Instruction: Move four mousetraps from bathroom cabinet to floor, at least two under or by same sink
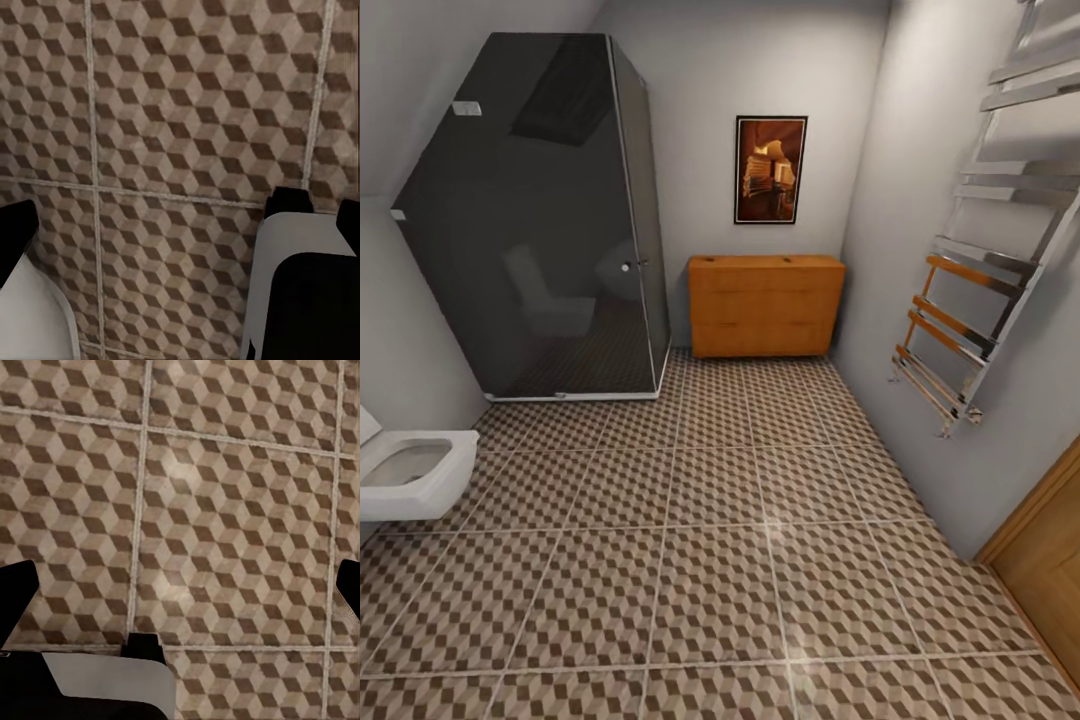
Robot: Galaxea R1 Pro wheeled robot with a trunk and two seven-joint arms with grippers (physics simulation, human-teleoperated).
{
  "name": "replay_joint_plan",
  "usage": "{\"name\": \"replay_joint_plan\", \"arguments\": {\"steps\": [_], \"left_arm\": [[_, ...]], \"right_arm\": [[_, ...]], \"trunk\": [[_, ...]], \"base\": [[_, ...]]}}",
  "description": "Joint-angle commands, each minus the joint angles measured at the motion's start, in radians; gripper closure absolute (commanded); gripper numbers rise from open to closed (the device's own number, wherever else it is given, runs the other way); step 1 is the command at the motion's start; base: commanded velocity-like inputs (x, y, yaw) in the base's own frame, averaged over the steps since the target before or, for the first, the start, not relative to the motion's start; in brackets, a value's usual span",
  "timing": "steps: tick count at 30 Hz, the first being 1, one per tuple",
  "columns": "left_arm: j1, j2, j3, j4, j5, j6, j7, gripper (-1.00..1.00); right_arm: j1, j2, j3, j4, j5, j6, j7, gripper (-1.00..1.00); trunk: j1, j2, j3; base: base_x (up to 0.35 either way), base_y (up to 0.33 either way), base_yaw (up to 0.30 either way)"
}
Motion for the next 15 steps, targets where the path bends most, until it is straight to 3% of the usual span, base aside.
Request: {"name": "replay_joint_plan", "arguments": {"steps": [1, 15], "left_arm": [[0.0, 0.001, -0.008, -0.002, 0.008, -0.001, 0.005, -1.0], [0.0, 0.001, -0.008, -0.002, 0.007, -0.001, 0.005, -1.0]], "right_arm": [[-0.001, 0.0, 0.008, 0.001, -0.005, -0.003, -0.004, -1.0], [-0.001, 0.0, 0.008, 0.001, -0.005, -0.003, -0.004, -1.0]], "trunk": [[0.001, -0.001, -0.001], [0.001, -0.001, -0.001]], "base": [[0.33, 0.0, -0.097], [0.33, -0.001, -0.23]]}}
